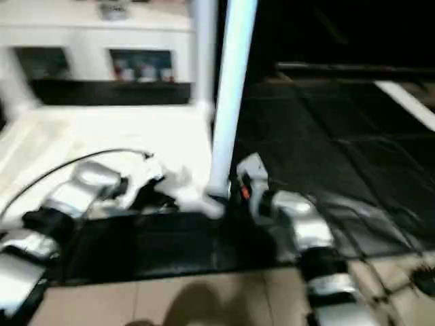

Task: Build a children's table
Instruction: Rotate leg to tighten

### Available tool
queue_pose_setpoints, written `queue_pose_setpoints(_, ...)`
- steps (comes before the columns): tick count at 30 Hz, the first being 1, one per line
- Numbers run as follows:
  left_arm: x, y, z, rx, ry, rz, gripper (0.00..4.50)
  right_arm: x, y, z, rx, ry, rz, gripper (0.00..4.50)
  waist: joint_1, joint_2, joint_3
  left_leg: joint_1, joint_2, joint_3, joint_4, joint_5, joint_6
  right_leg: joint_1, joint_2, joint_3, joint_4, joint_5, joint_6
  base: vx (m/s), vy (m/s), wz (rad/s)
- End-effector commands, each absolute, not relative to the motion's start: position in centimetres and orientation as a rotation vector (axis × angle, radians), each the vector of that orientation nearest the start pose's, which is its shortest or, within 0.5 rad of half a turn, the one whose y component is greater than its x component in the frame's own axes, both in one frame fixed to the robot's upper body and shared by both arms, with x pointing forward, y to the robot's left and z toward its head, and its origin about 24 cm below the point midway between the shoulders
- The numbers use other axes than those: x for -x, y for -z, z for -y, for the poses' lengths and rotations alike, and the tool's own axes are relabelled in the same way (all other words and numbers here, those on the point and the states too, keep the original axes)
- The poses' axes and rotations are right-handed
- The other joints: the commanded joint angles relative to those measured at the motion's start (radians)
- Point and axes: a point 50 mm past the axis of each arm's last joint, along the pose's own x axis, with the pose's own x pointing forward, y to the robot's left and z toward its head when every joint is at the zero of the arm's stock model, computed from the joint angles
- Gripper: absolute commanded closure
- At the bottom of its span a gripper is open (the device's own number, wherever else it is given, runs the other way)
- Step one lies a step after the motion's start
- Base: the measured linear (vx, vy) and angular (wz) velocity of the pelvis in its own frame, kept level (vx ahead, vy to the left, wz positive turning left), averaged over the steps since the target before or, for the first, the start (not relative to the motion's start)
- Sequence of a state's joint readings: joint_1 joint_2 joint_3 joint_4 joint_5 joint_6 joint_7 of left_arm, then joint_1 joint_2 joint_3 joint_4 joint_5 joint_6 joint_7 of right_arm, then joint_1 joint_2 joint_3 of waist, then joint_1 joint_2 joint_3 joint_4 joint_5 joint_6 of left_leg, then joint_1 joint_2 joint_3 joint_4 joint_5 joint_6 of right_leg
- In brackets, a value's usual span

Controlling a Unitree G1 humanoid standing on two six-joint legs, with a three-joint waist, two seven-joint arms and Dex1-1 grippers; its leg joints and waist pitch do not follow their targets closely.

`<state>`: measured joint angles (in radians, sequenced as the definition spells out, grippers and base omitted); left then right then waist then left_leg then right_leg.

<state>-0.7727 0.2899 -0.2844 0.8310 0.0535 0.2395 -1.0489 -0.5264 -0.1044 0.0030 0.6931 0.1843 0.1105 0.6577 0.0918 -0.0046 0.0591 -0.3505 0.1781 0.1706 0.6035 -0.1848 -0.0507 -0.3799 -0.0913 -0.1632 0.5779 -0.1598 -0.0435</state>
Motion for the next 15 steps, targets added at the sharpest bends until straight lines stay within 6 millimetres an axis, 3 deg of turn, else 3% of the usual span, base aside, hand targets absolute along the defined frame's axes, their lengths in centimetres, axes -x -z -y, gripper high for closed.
queue_pose_setpoints(1,-36.7,-8.3,-10.5,-0.297,0.947,-0.436,4.50,-32.3,-0.2,7.4,-0.233,-0.629,-0.411,1.78,-0.004,0.013,-0.072,0.011,0.068,-0.040,-0.082,-0.350,-0.029,0.041,-0.106,0.067,-0.093,-0.463,-0.090,0.000,0.000,0.00)
queue_pose_setpoints(8,-37.1,-8.8,-8.2,-0.261,0.855,-0.401,4.50,-33.9,-1.0,6.3,-0.216,-0.446,-0.406,1.78,-0.002,0.009,-0.075,0.013,0.063,-0.027,-0.079,-0.268,-0.004,0.042,-0.100,0.078,-0.080,-0.348,-0.138,0.000,0.000,0.00)
queue_pose_setpoints(9,-37.1,-8.8,-8.0,-0.269,0.850,-0.400,4.50,-34.1,-1.3,6.5,-0.233,-0.424,-0.394,1.43,0.001,0.010,-0.077,0.011,0.063,-0.025,-0.078,-0.249,0.003,0.044,-0.099,0.080,-0.076,-0.321,-0.145,0.000,0.000,0.00)
queue_pose_setpoints(11,-37.1,-8.8,-8.1,-0.270,0.845,-0.403,4.50,-34.1,-1.3,6.6,-0.232,-0.425,-0.393,1.22,0.005,0.012,-0.080,0.007,0.064,-0.024,-0.079,-0.207,0.018,0.047,-0.096,0.083,-0.066,-0.252,-0.159,0.000,0.000,0.00)
queue_pose_setpoints(14,-37.2,-8.8,-8.6,-0.279,0.837,-0.407,4.50,-34.1,-1.3,6.8,-0.233,-0.428,-0.384,0.98,0.003,0.012,-0.082,0.004,0.064,-0.024,-0.079,-0.197,0.027,0.051,-0.096,0.083,-0.059,-0.219,-0.170,0.000,0.000,0.00)
queue_pose_setpoints(15,-37.2,-8.8,-8.9,-0.289,0.835,-0.411,4.50,-34.2,-1.4,7.0,-0.223,-0.429,-0.374,0.87,-0.001,0.011,-0.083,-0.004,0.063,-0.026,-0.080,-0.186,0.029,0.058,-0.096,0.082,-0.056,-0.205,-0.169,0.000,0.000,0.00)
